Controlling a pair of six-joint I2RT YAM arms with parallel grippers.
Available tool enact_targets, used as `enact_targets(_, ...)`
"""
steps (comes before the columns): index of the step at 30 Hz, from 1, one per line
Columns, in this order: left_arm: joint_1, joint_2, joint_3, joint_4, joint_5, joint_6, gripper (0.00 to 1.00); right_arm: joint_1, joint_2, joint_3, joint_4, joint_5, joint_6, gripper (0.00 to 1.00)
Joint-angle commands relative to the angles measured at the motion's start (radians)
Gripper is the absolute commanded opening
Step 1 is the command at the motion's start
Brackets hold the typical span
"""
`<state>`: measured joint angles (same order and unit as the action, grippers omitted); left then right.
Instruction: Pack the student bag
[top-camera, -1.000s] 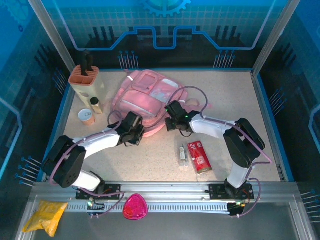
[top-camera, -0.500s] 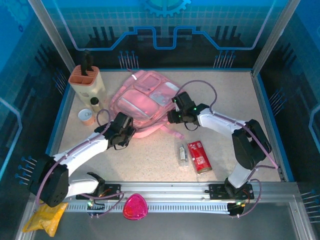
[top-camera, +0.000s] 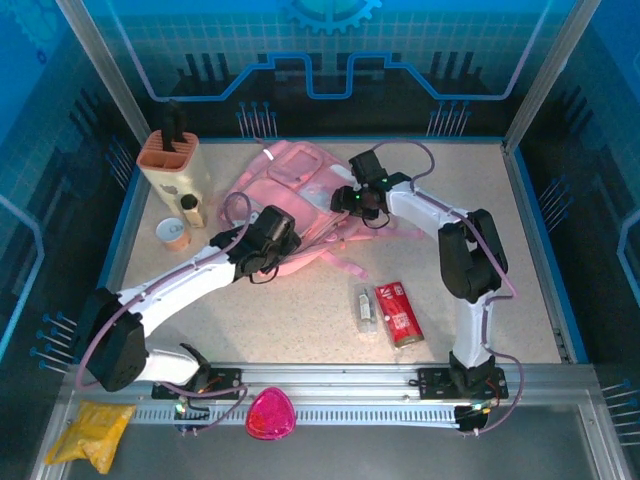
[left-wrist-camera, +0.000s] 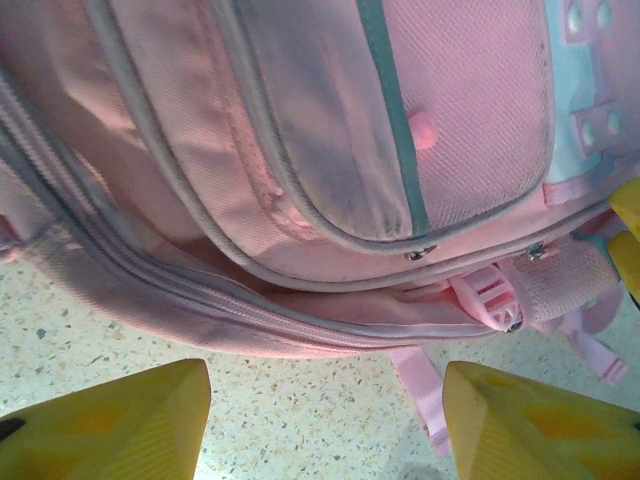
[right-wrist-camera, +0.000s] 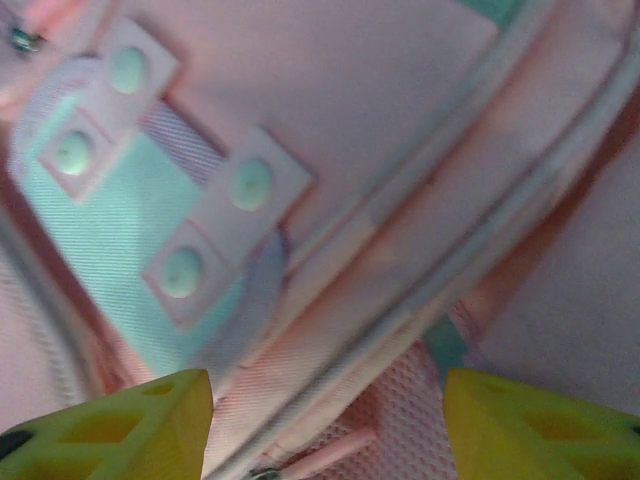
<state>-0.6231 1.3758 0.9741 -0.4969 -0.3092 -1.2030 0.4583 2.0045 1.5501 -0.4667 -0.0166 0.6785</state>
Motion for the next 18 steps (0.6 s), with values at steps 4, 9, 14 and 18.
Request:
enact_targets(4,-0.033,0.083,0.098,-0.035,-0.041,0.059,0.66,-0.023,0.012,-0.032,0.015,-0.066,0.12,0.66)
enact_targets(9,-0.046,0.135,0.14,-0.025,-0.031,0.052,0.67,-0.023,0.076,0.015,0.01,-0.093,0.156,0.63)
enact_targets(14,-0.067,0.185,0.178,-0.038,-0.035,0.043,0.69,-0.004,0.109,0.042,0.013,-0.063,0.18,0.61)
enact_targets(18,-0.094,0.239,0.218,-0.046,0.001,0.059,0.72,-0.014,0.078,-0.011,0.099,-0.103,0.211,0.27)
